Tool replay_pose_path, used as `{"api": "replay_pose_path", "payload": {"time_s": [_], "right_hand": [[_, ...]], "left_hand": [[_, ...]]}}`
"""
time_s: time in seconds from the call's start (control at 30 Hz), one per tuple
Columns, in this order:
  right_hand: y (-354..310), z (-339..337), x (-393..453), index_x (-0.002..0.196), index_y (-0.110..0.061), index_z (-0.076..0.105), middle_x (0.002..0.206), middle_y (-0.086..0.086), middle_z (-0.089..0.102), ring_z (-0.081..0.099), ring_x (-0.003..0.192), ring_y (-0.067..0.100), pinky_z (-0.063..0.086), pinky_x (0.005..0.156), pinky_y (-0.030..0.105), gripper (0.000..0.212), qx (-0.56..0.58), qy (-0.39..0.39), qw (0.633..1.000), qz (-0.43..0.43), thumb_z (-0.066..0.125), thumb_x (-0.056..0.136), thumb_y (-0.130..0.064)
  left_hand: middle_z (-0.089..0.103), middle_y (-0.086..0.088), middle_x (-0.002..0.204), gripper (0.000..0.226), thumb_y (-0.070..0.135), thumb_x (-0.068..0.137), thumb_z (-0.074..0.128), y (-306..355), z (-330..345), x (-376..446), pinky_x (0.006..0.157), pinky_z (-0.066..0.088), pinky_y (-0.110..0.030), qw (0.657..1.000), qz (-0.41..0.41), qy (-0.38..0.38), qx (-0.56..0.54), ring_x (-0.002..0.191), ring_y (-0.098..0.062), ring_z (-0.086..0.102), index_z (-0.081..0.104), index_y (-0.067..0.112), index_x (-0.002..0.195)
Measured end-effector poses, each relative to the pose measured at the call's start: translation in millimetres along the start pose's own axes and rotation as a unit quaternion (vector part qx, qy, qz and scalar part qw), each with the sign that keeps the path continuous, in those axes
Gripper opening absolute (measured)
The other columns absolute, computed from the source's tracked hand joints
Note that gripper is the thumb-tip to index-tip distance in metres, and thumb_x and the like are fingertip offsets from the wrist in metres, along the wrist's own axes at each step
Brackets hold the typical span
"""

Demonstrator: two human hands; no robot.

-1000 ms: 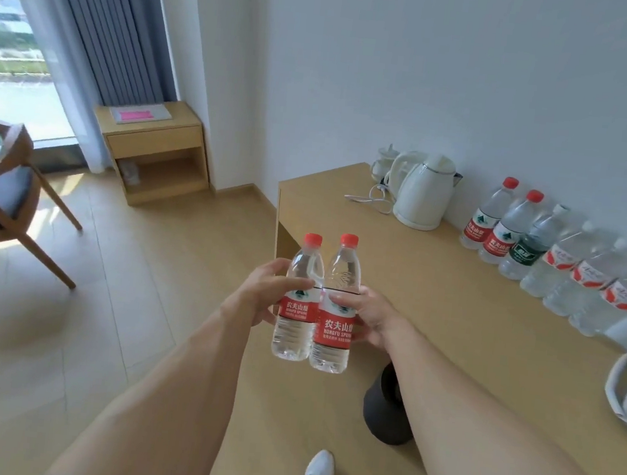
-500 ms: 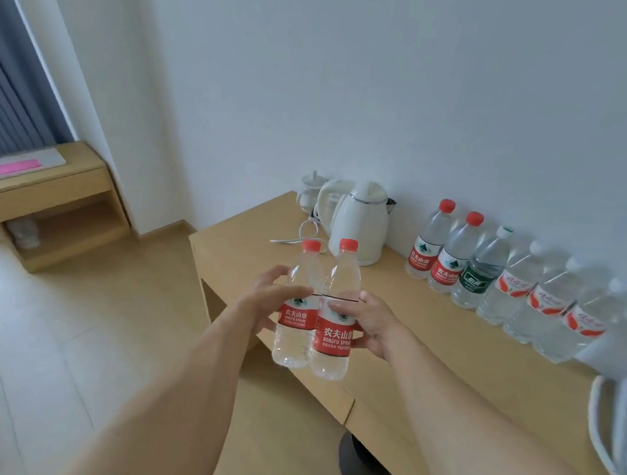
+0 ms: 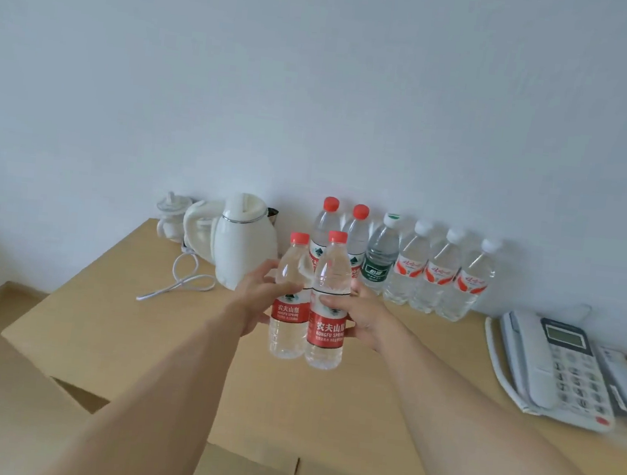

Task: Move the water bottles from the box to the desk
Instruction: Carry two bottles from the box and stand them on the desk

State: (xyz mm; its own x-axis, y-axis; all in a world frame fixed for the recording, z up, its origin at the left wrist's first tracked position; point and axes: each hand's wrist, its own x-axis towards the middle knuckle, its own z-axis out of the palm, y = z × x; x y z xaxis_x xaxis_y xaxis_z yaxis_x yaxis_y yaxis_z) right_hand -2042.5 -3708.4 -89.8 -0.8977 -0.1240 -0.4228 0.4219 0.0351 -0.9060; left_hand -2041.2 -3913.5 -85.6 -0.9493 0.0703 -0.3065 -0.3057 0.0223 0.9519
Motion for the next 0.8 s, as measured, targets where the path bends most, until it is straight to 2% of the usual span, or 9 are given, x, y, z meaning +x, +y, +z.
{"api": "replay_pose_path", "payload": {"time_s": [0.23, 0.37, 0.5, 0.63, 0.8], "right_hand": [[-11, -4, 28, 0.127, -0.021, 0.058, 0.118, 0.002, 0.069, 0.066, 0.109, 0.022, 0.053, 0.096, 0.043, 0.061, -0.02, 0.085, 0.996, -0.022, 0.086, 0.074, -0.011], [-8, 4, 40, 0.118, -0.025, 0.057, 0.112, -0.002, 0.069, 0.066, 0.103, 0.014, 0.053, 0.08, 0.029, 0.059, -0.038, 0.149, 0.987, -0.047, 0.088, 0.071, -0.007], [1, 8, 49, 0.12, -0.022, 0.059, 0.112, -0.005, 0.068, 0.064, 0.106, 0.017, 0.053, 0.092, 0.037, 0.062, -0.107, 0.22, 0.968, -0.055, 0.091, 0.067, -0.014], [-2, 8, 53, 0.118, -0.019, 0.058, 0.103, -0.01, 0.061, 0.06, 0.098, 0.015, 0.045, 0.082, 0.029, 0.057, -0.189, 0.275, 0.941, -0.062, 0.09, 0.07, -0.018], [-12, 8, 67, 0.113, -0.02, 0.06, 0.099, -0.012, 0.061, 0.057, 0.093, 0.014, 0.042, 0.077, 0.03, 0.053, -0.241, 0.294, 0.921, -0.08, 0.089, 0.069, -0.023]], "left_hand": [[0.073, -0.002, 0.113, 0.047, 0.019, 0.08, 0.082, 7, -7, 56, 0.074, 0.057, -0.042, 0.996, 0.027, -0.081, 0.011, 0.101, -0.024, 0.072, 0.06, 0.029, 0.12], [0.075, -0.004, 0.109, 0.059, 0.02, 0.07, 0.086, 10, -17, 81, 0.081, 0.058, -0.036, 0.989, 0.064, -0.122, 0.046, 0.101, -0.023, 0.072, 0.06, 0.024, 0.123], [0.075, -0.003, 0.108, 0.056, 0.003, 0.079, 0.081, 7, -19, 99, 0.085, 0.056, -0.03, 0.979, 0.087, -0.153, 0.107, 0.1, -0.017, 0.072, 0.057, 0.022, 0.126], [0.072, -0.002, 0.112, 0.066, 0.01, 0.069, 0.084, 3, -13, 115, 0.094, 0.056, -0.041, 0.964, 0.119, -0.146, 0.185, 0.104, -0.018, 0.069, 0.055, 0.024, 0.126], [0.067, 0.001, 0.113, 0.068, 0.005, 0.071, 0.085, 4, -8, 127, 0.093, 0.056, -0.04, 0.962, 0.143, -0.099, 0.211, 0.103, -0.017, 0.068, 0.054, 0.023, 0.129]]}}
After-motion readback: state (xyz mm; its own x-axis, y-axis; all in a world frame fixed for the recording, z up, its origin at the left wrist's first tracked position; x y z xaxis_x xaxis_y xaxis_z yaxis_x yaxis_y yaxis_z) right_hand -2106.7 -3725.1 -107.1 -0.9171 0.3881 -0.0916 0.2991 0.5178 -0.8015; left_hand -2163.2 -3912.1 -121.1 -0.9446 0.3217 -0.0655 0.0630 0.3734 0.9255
